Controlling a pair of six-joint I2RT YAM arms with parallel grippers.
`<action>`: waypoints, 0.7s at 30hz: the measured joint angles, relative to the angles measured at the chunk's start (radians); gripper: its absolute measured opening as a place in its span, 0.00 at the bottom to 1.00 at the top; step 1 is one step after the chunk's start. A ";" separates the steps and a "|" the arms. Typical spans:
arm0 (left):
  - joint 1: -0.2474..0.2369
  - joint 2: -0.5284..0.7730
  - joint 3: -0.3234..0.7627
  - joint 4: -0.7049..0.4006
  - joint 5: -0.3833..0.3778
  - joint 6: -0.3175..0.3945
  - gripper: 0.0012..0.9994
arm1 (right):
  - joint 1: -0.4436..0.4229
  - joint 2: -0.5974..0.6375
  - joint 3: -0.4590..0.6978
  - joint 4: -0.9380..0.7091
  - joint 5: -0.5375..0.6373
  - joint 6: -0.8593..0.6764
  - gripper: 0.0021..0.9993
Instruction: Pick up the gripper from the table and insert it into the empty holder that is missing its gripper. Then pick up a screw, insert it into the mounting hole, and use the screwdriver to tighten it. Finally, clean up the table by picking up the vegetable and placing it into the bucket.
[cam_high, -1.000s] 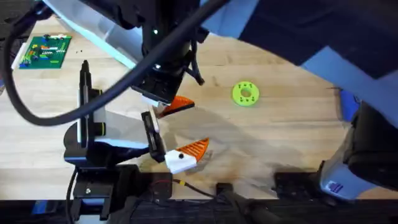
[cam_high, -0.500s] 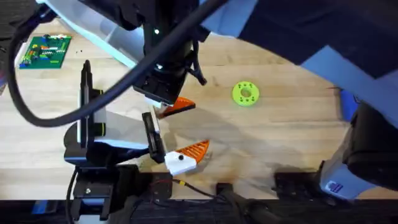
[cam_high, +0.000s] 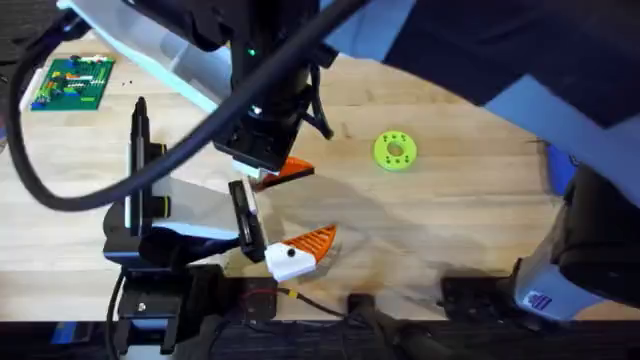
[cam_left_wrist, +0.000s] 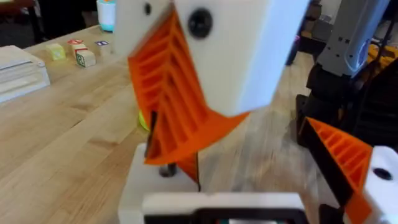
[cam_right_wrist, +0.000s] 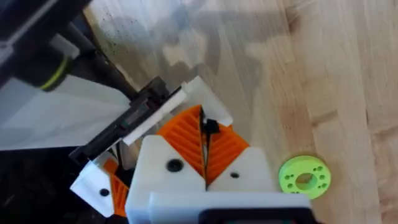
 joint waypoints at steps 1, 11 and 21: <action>0.000 0.000 0.000 -0.001 0.000 -0.001 0.99 | 0.001 0.000 0.000 -0.005 -0.003 0.000 0.00; 0.000 0.000 0.000 0.002 -0.009 -0.001 0.99 | 0.003 0.000 0.001 0.002 -0.014 0.000 0.00; 0.000 0.000 0.000 0.003 -0.009 -0.001 0.99 | 0.009 0.000 0.001 0.008 0.004 0.000 0.00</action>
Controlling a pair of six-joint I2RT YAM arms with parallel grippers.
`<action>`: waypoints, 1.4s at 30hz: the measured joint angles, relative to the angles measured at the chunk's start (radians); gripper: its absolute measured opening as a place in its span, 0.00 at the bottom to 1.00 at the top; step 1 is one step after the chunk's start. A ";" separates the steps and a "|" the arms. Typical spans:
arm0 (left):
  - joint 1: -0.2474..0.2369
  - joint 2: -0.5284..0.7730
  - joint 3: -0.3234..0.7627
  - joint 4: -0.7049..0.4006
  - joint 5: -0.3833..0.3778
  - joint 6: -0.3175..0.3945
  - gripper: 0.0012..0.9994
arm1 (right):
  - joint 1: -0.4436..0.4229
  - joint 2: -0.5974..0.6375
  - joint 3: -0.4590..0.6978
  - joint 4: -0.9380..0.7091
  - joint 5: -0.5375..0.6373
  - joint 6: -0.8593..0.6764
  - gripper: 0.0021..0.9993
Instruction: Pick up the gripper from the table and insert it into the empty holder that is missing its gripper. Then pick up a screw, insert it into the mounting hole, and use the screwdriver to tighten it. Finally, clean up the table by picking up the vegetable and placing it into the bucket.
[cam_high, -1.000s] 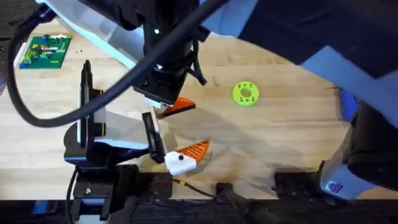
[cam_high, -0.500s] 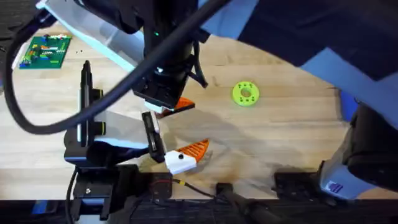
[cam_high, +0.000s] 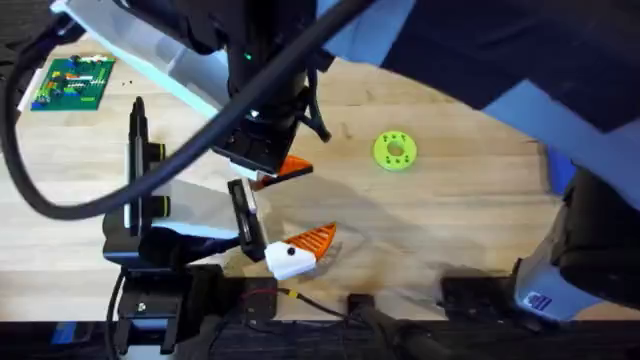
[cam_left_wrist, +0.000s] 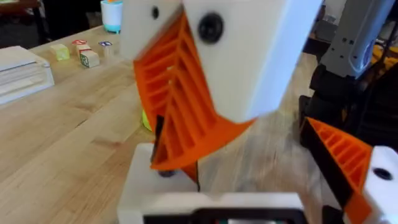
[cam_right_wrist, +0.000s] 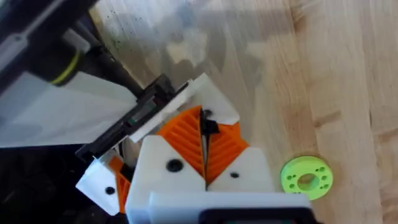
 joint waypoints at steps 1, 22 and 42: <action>0.000 0.000 0.000 0.000 0.000 0.000 0.99 | 0.000 0.000 0.000 0.000 0.000 0.000 0.00; 0.000 0.000 0.000 0.001 0.000 0.000 0.99 | 0.001 0.000 0.000 -0.001 0.016 0.000 0.00; 0.000 0.000 0.000 0.012 0.001 0.005 0.99 | 0.009 0.008 0.000 -0.003 0.045 0.001 0.00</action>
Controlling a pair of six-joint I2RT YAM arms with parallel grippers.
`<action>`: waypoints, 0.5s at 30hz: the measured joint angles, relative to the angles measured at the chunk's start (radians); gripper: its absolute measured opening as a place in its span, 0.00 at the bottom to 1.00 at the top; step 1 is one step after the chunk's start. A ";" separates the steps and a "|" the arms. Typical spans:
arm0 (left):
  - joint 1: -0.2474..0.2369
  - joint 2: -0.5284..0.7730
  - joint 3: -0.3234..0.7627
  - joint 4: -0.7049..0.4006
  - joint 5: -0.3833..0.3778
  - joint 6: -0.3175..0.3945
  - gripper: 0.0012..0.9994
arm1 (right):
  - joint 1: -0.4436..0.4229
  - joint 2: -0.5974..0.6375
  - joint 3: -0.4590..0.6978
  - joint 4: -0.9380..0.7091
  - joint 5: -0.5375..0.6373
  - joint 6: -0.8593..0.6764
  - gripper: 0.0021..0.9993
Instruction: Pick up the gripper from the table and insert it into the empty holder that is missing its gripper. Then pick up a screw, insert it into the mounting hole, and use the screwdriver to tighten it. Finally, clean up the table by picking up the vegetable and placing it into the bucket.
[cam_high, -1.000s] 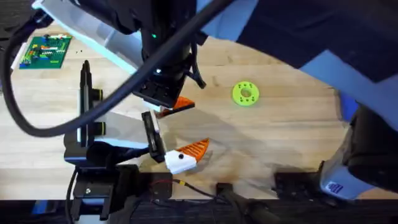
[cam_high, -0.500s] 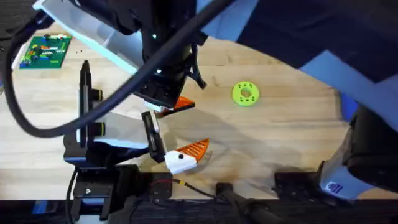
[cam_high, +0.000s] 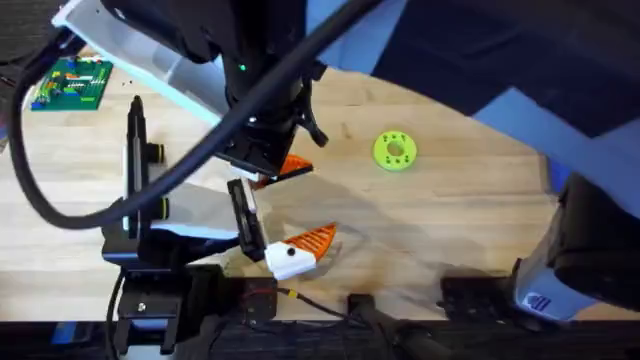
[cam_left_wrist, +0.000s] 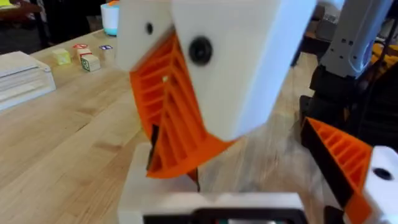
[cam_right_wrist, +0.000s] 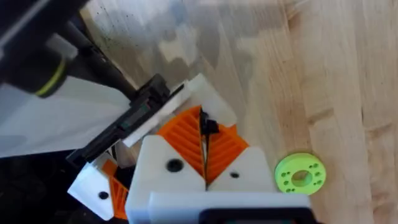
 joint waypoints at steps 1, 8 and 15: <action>0.000 0.000 0.000 0.000 0.000 0.000 0.99 | 0.000 0.000 0.000 0.000 0.000 0.000 0.00; 0.000 0.000 0.000 0.000 0.000 0.000 0.99 | 0.000 0.000 0.000 0.000 0.000 0.000 0.00; 0.000 0.000 0.000 0.003 0.000 0.003 0.99 | 0.000 0.011 0.000 -0.001 0.002 0.003 0.30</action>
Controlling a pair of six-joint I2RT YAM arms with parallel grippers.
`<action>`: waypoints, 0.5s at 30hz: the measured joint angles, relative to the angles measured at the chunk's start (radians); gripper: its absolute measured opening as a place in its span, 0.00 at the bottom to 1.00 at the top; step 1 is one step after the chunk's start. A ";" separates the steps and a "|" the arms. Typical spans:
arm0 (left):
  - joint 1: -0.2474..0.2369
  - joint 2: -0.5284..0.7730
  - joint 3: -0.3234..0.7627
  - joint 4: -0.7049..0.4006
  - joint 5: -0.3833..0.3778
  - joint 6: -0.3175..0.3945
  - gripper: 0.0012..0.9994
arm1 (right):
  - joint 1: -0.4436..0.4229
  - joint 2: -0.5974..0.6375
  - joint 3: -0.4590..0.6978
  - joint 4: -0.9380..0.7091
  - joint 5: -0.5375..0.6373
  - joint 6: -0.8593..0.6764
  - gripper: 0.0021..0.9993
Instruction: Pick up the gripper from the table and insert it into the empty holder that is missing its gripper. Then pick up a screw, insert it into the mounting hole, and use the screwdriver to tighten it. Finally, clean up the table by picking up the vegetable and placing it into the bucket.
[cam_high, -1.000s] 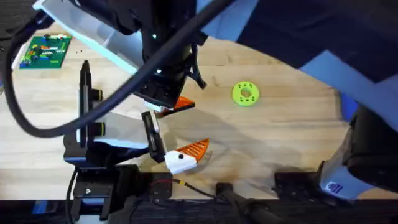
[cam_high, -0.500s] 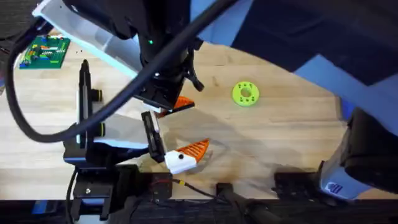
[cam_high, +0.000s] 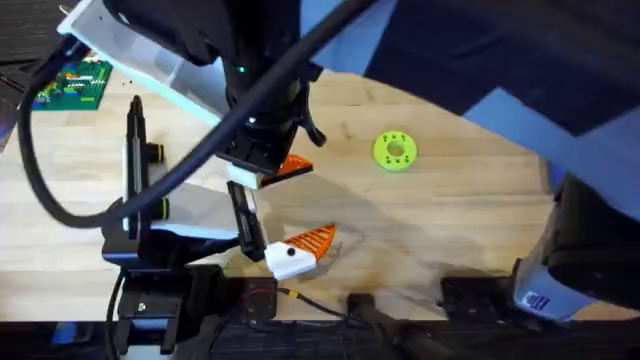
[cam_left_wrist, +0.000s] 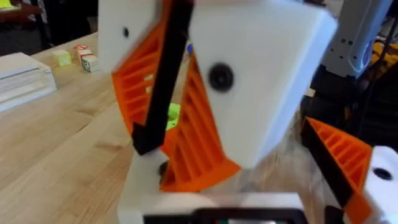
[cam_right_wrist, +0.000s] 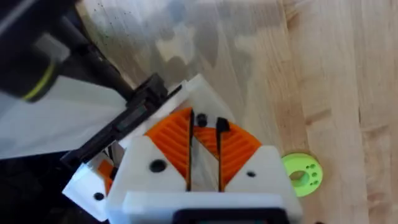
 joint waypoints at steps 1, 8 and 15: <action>0.000 0.000 0.000 -0.003 0.000 0.000 0.99 | -0.001 0.002 0.000 0.000 0.003 0.000 0.33; 0.000 0.000 0.000 -0.008 0.000 0.000 0.99 | -0.015 0.001 0.000 -0.007 0.025 0.000 0.77; 0.000 0.000 0.000 0.005 0.000 0.002 0.99 | -0.048 -0.018 0.000 -0.014 0.016 0.001 0.87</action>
